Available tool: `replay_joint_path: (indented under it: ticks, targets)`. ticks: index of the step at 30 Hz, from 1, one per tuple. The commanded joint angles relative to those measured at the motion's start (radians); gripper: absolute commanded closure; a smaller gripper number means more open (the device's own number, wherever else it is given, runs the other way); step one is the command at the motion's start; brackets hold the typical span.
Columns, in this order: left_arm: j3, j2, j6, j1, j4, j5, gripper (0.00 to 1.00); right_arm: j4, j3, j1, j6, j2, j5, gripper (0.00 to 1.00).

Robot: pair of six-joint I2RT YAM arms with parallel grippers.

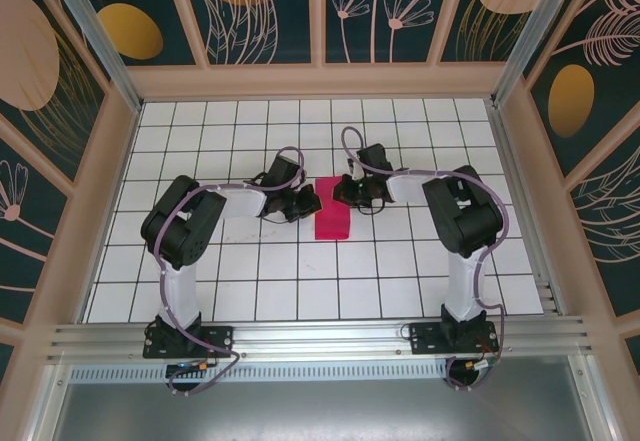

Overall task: Fold a paper plane with a square sheet of paper (pick it up from the middle)
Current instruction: Fold the square sheet of paper in half at the center of the table.

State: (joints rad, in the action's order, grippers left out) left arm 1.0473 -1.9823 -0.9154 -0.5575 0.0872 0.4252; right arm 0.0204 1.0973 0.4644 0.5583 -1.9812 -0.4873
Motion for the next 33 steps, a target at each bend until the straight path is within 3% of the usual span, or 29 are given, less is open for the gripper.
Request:
replay_joint_path:
  ticks: [1,11,21,27,33]
  targets:
    - [-0.069,-0.091,0.008,0.011,-0.266,-0.210,1.00,0.028,-0.026,-0.044,0.018,-0.004,0.058,1.00]
    - [-0.113,-0.087,0.004,0.011,-0.251,-0.213,1.00,0.053,-0.014,-0.133,0.025,0.004,0.122,1.00]
    - [-0.105,-0.089,0.009,0.011,-0.250,-0.210,1.00,0.150,-0.042,-0.057,0.005,0.106,0.048,1.00]
    - [-0.107,-0.097,0.010,0.011,-0.254,-0.217,1.00,0.106,0.030,-0.016,-0.001,-0.016,-0.008,1.00]
    - [-0.116,-0.096,0.009,0.011,-0.252,-0.218,1.00,0.109,0.042,-0.049,0.014,-0.060,0.076,1.00]
